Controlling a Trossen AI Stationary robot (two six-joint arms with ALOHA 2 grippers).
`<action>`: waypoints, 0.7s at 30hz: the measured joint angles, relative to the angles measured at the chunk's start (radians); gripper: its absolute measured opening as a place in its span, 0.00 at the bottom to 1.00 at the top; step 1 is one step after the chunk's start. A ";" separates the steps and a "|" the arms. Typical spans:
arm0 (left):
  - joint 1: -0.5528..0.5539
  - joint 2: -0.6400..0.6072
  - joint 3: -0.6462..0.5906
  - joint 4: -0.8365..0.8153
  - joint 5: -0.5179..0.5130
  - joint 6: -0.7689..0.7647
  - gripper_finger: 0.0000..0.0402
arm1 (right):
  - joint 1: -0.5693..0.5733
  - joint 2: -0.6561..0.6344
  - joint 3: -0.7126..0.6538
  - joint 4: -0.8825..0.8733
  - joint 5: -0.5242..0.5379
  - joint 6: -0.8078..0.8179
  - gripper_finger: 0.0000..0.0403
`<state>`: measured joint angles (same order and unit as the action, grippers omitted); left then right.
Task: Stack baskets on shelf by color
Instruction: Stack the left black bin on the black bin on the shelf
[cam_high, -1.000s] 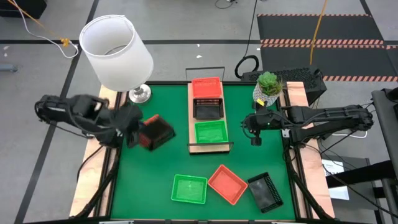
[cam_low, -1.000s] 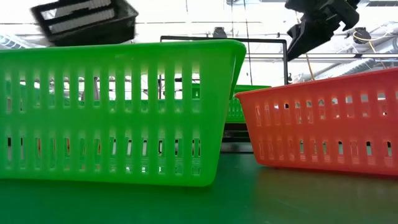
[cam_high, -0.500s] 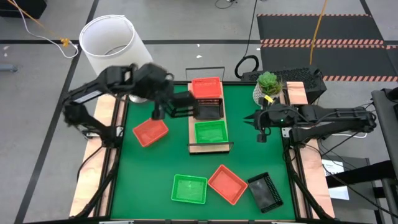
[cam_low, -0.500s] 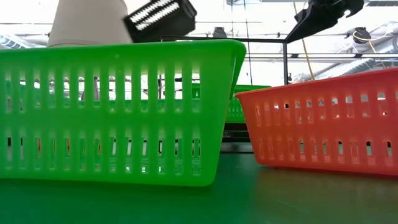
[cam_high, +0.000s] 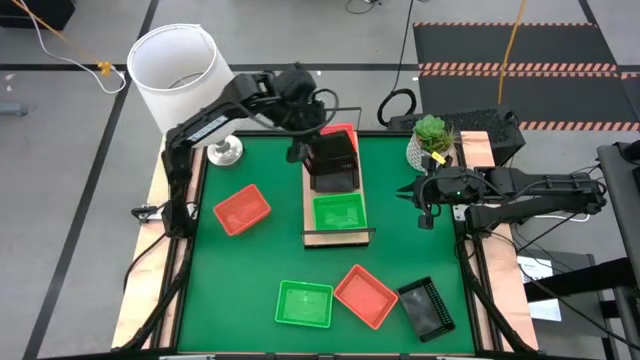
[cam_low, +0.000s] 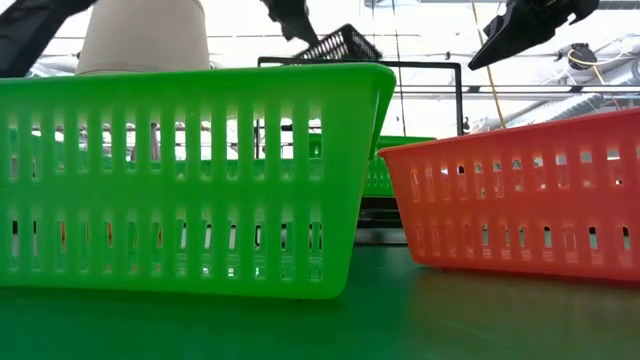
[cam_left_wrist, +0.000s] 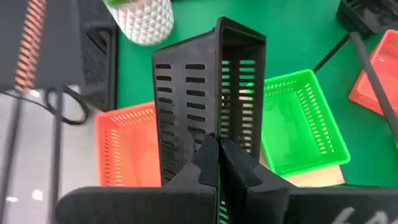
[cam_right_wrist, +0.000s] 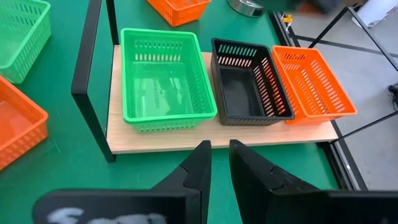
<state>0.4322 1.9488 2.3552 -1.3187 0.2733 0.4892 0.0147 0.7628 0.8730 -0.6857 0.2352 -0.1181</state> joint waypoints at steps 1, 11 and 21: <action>0.014 0.012 -0.007 0.004 0.020 0.001 0.00 | 0.000 0.000 0.000 0.000 0.000 0.000 0.13; 0.098 0.144 -0.007 -0.022 0.233 0.061 0.00 | 0.000 0.000 0.000 0.000 0.000 -0.016 0.13; 0.104 0.210 -0.007 -0.048 0.278 0.127 0.00 | 0.000 0.000 0.000 0.000 -0.001 -0.007 0.13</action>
<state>0.5358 2.1585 2.3486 -1.3666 0.5510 0.6166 0.0147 0.7631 0.8730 -0.6857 0.2340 -0.1250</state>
